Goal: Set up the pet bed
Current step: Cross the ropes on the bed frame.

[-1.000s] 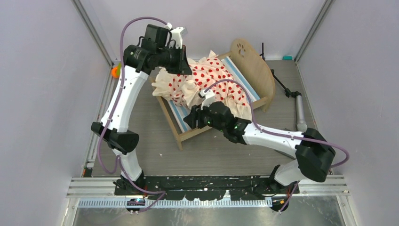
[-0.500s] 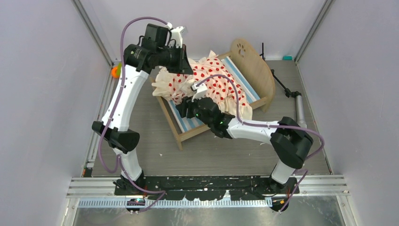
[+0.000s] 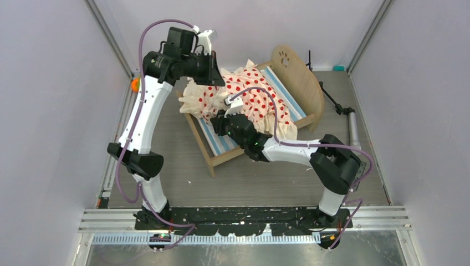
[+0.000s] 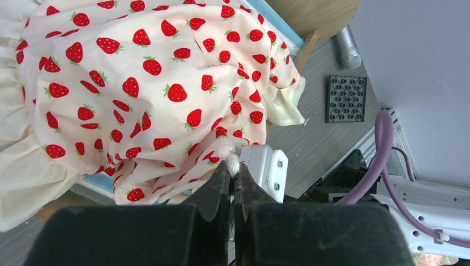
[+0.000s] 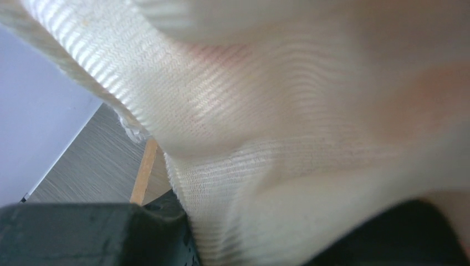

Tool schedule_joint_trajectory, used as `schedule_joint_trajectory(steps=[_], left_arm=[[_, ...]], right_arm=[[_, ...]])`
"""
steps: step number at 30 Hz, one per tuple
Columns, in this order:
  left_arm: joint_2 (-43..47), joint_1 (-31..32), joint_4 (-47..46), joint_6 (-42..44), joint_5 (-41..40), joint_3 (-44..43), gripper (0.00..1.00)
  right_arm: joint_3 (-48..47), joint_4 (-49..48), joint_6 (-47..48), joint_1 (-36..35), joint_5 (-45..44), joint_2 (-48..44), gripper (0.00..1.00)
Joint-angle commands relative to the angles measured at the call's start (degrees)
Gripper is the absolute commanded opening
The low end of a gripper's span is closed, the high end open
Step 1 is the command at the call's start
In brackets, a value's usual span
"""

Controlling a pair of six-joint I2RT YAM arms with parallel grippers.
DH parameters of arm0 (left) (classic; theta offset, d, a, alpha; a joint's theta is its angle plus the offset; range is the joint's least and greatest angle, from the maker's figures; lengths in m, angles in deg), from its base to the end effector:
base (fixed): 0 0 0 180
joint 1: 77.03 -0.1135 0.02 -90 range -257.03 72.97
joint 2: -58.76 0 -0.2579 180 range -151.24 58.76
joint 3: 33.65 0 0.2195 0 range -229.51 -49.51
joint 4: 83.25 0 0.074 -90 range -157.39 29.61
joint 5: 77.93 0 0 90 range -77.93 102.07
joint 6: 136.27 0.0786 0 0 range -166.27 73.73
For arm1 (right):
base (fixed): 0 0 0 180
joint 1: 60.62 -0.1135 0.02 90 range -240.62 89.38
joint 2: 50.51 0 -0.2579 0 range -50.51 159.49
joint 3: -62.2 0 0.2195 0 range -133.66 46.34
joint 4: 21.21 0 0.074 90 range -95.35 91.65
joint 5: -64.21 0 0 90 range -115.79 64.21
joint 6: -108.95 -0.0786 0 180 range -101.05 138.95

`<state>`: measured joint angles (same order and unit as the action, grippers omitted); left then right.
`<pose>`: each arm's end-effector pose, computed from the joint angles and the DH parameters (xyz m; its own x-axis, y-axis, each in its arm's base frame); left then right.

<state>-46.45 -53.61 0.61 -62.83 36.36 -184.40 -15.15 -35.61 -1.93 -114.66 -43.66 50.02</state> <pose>0.3135 -0.1710 0.4287 -0.7330 0.0344 -0.6793 0.4689 0.7490 -0.4681 0.2638 0.3225 0.2579 -0.2948 0.1712 -0.9401 -0.5215 0.7956 0.3085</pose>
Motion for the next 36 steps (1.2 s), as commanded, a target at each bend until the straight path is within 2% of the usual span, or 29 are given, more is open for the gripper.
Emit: schedule_joint_trajectory(steps=[1, 6, 16, 25, 31, 36], left_arm=[[2.22, -0.78, -1.15, -0.16, 1.92, -0.01, 0.0], [3.0, -1.47, -1.91, -0.06, 2.25, 1.83, 0.0], [5.05, -2.15, -3.03, 0.08, 4.34, 6.2, 0.0], [11.73, -2.15, -7.06, 1.09, 5.28, 19.25, 0.0], [10.89, -2.15, -5.95, 0.92, 4.94, 16.48, 0.0], [9.31, -2.15, -4.5, 0.83, 4.47, 11.38, 0.0]], right_arm=[[-1.24, -2.42, -0.84, 0.08, 0.34, -3.43, 0.26], [0.39, 3.21, -1.95, 0.08, 4.89, -8.1, 0.2], [3.49, 18.09, -1.67, 0.08, 12.32, -18.95, 0.17], [9.77, 17.1, -1.64, 0.08, 11.05, -20.11, 0.16], [10.34, 12.23, -2.4, 0.09, 11.07, -17.67, 0.41], [10.05, 5.07, -2.09, 0.08, 9.86, -13.06, 0.48]])
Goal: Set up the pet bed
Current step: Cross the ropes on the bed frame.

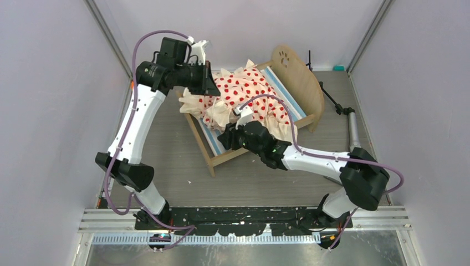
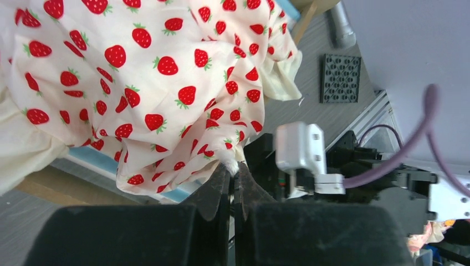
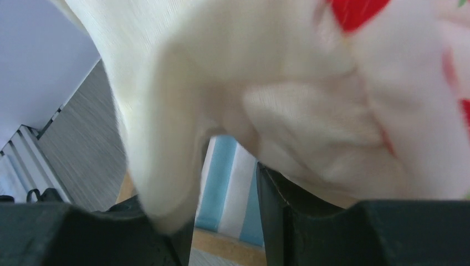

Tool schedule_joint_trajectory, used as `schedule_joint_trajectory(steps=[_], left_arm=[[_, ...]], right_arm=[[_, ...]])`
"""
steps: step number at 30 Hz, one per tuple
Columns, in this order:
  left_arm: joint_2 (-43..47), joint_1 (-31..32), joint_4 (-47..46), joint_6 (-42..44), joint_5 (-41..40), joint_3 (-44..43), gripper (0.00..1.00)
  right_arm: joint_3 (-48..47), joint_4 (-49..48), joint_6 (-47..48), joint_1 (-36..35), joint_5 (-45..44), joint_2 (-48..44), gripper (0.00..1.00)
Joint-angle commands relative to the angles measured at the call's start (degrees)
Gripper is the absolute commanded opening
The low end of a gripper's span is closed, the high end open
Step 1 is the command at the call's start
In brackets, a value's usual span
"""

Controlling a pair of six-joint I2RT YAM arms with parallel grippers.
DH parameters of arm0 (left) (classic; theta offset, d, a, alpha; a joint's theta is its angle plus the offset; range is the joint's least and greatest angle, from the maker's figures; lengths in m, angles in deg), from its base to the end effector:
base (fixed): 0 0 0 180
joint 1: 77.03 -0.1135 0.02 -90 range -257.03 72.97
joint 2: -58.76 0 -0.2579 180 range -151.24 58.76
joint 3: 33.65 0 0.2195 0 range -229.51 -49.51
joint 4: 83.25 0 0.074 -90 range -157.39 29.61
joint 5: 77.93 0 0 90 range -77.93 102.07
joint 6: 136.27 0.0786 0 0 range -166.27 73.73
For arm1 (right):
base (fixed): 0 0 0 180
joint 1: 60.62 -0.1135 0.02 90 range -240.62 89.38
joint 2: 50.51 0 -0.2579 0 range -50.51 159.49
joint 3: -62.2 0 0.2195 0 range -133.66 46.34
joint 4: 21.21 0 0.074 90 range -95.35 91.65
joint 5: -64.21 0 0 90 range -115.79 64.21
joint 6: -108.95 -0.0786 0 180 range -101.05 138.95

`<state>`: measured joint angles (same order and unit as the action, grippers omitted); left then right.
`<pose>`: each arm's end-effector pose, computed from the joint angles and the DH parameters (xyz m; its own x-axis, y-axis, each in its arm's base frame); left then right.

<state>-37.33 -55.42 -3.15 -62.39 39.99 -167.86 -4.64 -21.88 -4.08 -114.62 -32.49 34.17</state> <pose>0.2902 -0.1545 0.4095 -0.7776 0.0442 -0.6272 0.4509 0.7344 -0.5073 0.2133 0.2780 0.2582 -0.4484 0.0439 -0.8928 -0.6113 0.7137 0.3421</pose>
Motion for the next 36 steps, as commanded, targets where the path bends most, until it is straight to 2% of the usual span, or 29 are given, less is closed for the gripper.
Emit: schedule_joint_trajectory(steps=[1, 6, 14, 25, 31, 36], left_arm=[[-0.02, -0.34, -0.59, 0.31, 0.82, -5.81, 0.0], [-0.6, -0.34, 0.04, 0.3, 0.76, -7.07, 0.0], [-0.57, -0.44, 0.82, 0.91, 0.29, -7.87, 0.0], [-0.95, -0.86, 1.28, 1.27, 0.11, -8.88, 0.0], [-1.11, -0.93, 1.17, 1.2, 0.06, -8.83, 0.0], [-1.39, -0.95, 0.73, 0.76, 0.42, -8.75, 0.0]], right_arm=[[-0.58, -10.21, 0.26, 0.03, -1.67, 3.7, 0.48], [-2.65, -15.04, 0.95, 0.03, -2.76, 6.95, 0.5], [-7.68, -12.56, 4.4, 0.08, -7.14, 8.46, 0.51], [-5.68, -7.58, 5.87, 0.03, -9.73, 2.94, 0.51], [-6.69, -1.84, 5.49, 0.08, -10.53, 0.71, 0.51], [-6.52, -2.0, 4.29, 0.83, -9.88, -0.35, 0.53]])
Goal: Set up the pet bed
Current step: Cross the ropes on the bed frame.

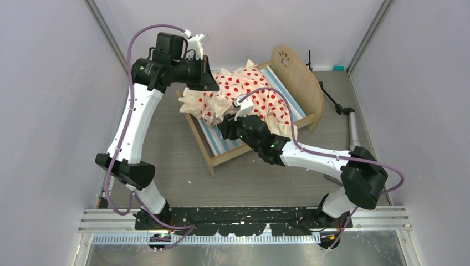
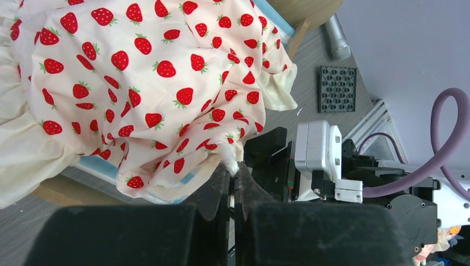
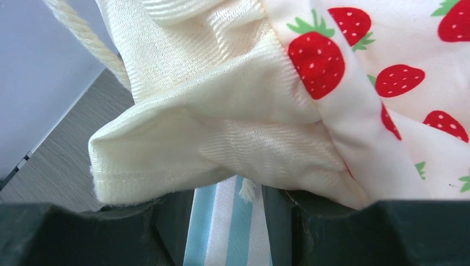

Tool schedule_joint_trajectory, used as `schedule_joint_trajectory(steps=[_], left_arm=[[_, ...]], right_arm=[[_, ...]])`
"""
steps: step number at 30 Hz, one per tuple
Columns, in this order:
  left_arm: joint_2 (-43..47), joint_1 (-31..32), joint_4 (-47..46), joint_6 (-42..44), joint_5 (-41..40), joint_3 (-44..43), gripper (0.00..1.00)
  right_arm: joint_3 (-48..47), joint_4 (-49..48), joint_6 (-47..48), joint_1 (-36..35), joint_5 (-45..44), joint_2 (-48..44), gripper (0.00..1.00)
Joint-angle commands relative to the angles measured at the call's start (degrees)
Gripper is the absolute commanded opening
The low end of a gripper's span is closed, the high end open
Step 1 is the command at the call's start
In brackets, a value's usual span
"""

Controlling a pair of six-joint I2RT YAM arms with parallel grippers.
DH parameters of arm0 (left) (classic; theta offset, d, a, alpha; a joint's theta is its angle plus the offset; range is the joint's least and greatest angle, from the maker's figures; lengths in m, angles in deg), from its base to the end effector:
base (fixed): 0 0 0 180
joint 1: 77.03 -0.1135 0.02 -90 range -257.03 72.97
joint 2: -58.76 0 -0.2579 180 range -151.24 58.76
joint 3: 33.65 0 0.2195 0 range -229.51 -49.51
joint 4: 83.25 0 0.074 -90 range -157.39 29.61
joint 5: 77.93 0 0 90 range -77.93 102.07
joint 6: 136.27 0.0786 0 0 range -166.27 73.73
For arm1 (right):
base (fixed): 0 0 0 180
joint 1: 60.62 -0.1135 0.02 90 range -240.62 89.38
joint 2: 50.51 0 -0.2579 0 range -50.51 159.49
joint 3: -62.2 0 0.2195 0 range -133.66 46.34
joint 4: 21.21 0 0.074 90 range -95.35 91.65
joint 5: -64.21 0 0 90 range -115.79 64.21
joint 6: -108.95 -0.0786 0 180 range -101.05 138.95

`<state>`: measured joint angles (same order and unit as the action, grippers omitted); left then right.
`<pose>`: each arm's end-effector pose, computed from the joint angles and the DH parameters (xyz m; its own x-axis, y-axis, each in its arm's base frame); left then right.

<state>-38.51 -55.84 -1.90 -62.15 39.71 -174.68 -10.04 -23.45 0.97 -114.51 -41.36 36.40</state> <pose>0.2898 -0.1515 0.4335 -0.7285 0.0224 -0.6847 0.4820 0.7270 -0.4890 0.2319 0.2822 0.2832 -0.3132 0.0752 -0.9467 -0.5541 0.7951 0.2465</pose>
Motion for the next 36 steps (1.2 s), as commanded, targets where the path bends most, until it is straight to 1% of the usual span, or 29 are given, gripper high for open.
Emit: schedule_joint_trajectory(steps=[1, 7, 14, 24, 30, 32, 36], left_arm=[[-0.2, -0.54, -0.54, 0.36, 0.82, -1.93, 0.0], [-0.25, -0.56, -0.58, 0.32, 0.84, -1.88, 0.0], [-0.63, -0.62, -0.24, 0.32, 0.79, -2.32, 0.0], [-0.62, -0.8, 0.01, 0.51, 0.83, -2.59, 0.0], [-0.7, -0.97, 0.1, 0.42, 1.0, -2.72, 0.0], [-0.75, -1.04, 0.1, 0.5, 1.0, -2.63, 0.0], [-0.6, -1.32, 0.18, 0.65, 0.99, -2.24, 0.0]], right_arm=[[-1.55, -0.39, -1.15, 1.06, -0.23, -2.42, 0.53], [-6.07, 0.7, -2.38, 1.79, 4.53, 0.31, 0.53], [-9.84, 0.46, -3.3, 2.39, 5.89, 4.07, 0.53], [-11.27, -1.59, -6.21, 3.59, 8.46, 8.41, 0.51], [-11.24, -3.11, -7.76, 3.57, 10.16, 9.64, 0.45], [-11.01, -3.16, -7.8, 3.67, 10.21, 9.51, 0.38], [-9.57, -2.51, -7.58, 3.64, 10.3, 7.33, 0.29]])
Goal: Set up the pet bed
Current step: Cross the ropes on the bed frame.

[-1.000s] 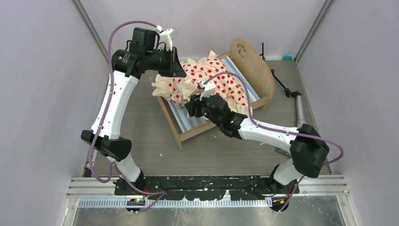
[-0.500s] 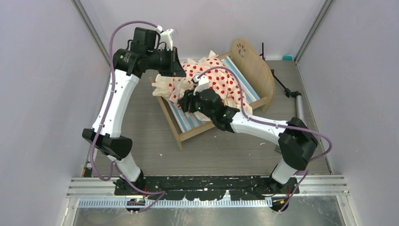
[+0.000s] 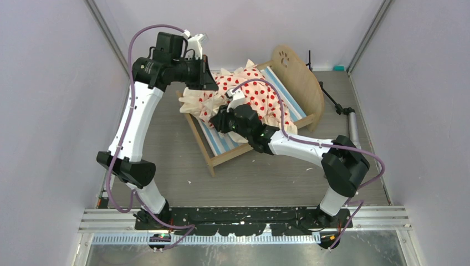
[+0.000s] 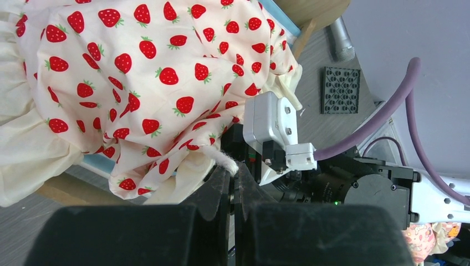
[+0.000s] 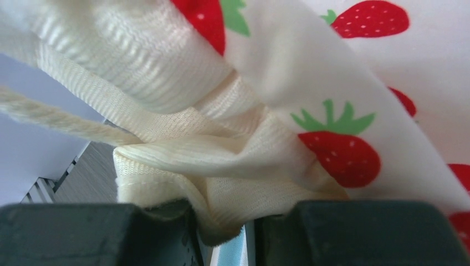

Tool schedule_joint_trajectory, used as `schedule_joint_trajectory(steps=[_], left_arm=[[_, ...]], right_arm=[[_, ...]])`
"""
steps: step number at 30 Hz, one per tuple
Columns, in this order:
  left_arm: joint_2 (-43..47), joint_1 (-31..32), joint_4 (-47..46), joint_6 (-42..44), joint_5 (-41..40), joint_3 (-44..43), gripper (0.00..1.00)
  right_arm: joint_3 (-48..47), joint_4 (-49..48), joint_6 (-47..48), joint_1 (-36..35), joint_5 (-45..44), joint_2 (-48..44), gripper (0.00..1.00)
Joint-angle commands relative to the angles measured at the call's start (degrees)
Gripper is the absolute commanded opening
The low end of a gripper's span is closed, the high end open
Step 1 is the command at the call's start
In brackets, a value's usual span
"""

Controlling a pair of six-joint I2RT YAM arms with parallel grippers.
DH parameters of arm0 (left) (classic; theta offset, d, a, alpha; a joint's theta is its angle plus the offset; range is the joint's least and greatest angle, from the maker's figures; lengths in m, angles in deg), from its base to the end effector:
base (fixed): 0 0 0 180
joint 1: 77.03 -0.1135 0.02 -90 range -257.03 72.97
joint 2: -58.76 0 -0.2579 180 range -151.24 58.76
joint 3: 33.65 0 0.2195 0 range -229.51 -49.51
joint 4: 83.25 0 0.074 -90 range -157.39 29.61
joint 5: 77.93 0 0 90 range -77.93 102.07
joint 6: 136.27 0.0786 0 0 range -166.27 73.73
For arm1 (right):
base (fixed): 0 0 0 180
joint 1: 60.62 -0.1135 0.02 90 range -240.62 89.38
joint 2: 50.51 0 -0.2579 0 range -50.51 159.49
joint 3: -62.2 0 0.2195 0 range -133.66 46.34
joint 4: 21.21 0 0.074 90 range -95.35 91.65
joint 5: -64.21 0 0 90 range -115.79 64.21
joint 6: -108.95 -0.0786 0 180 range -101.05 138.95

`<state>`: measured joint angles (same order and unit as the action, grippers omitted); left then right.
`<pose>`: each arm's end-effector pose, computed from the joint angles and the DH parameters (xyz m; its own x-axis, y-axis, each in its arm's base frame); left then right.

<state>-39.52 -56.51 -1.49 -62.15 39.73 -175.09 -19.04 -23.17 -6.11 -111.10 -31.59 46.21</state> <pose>0.2958 -0.1497 0.4293 -0.7399 0.0182 -0.6724 0.4656 0.7354 -0.4924 0.2668 0.3110 0.2755 -0.4333 0.1369 -0.8908 -0.5756 0.7185 0.3904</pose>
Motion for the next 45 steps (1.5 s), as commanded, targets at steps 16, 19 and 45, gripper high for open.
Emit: schedule_joint_trajectory(steps=[16, 19, 45], left_arm=[[1.45, -1.0, -1.9, 0.32, 2.37, 1.84, 0.0], [2.27, -1.0, -2.59, 0.56, 4.96, 4.0, 0.0], [5.73, -1.0, -4.37, 1.22, 5.79, 11.88, 0.0]], right_arm=[[4.57, 7.91, 1.15, 0.22, 4.95, -15.01, 0.11], [4.62, 9.87, 1.24, 0.21, 7.02, -15.96, 0.11], [4.89, 16.14, 1.08, 0.27, 10.85, -18.36, 0.09]])
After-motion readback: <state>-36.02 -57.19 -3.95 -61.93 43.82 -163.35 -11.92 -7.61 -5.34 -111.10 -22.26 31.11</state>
